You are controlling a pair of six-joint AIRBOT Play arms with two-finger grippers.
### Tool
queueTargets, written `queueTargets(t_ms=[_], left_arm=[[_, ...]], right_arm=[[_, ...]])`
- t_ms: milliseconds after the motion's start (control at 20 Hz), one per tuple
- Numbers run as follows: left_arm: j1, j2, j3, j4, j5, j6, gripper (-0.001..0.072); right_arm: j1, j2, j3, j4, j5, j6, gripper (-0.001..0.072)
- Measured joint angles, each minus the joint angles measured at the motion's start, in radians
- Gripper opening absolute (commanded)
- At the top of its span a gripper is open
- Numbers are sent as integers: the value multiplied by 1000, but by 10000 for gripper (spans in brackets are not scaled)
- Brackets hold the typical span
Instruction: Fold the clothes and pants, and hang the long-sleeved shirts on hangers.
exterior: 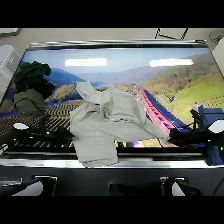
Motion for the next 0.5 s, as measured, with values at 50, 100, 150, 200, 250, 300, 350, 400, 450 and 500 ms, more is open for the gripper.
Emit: queueTargets(t_ms=[50,100,150,200,250,300,350,400,450,500], left_arm=[[-28,2,-18,-31,34,7,490],[-57,3,-29,-64,67,6,406],[-84,4,-37,-81,104,3,251],[-108,3,-44,-87,143,-9,139],[-126,4,-45,-101,170,-20,34],[-141,5,-43,-111,180,-20,33],[-151,8,-32,-116,180,-19,33],[-158,18,-11,-121,178,-4,32],[-163,39,24,-125,166,19,33],[-167,70,76,-126,154,42,33]], right_arm=[[0,0,0,0,1,7,40],[0,0,0,3,4,10,40],[0,0,0,12,4,15,40],[0,0,0,19,6,18,40],[0,0,0,29,7,19,40],[0,0,0,39,6,24,40],[0,0,1,50,6,25,39],[0,0,7,58,5,24,39],[0,0,26,66,2,14,39],[0,-1,65,72,-8,6,39]])
